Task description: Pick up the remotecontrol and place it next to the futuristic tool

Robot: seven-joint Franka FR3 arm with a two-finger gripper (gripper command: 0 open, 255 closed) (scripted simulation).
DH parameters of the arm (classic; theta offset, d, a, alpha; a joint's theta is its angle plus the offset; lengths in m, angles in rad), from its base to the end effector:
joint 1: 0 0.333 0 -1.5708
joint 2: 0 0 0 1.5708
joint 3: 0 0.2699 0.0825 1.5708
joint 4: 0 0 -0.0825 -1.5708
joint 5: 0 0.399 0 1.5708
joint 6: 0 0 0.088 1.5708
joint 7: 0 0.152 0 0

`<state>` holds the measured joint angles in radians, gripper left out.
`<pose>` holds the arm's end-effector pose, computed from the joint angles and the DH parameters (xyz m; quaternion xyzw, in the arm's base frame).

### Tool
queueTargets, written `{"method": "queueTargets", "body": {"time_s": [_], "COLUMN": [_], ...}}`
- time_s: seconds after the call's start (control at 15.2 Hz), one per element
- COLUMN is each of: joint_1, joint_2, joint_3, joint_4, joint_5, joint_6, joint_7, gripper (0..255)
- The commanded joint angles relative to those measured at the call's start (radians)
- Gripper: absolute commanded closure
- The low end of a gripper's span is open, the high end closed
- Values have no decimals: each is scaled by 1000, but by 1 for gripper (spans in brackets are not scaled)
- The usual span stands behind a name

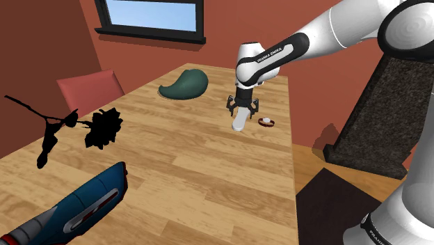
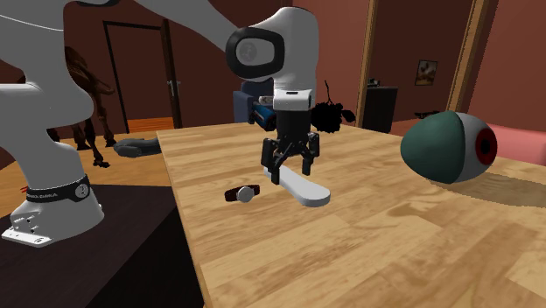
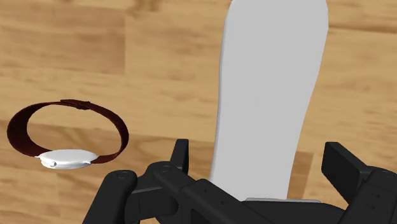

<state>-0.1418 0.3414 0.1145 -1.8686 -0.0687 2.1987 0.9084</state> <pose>0.6237 -0.0223 0.2362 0.9001 -0.4356 -0.0002 0.0096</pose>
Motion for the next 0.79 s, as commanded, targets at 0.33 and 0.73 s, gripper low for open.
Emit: {"method": "queueTargets", "body": {"time_s": [0.33,0.73], "joint_1": [0,0], "joint_2": [0,0], "joint_3": [0,0], "joint_4": [0,0], "joint_5": [0,0], "joint_6": [0,0], "joint_7": [0,0], "gripper": [255,255]}}
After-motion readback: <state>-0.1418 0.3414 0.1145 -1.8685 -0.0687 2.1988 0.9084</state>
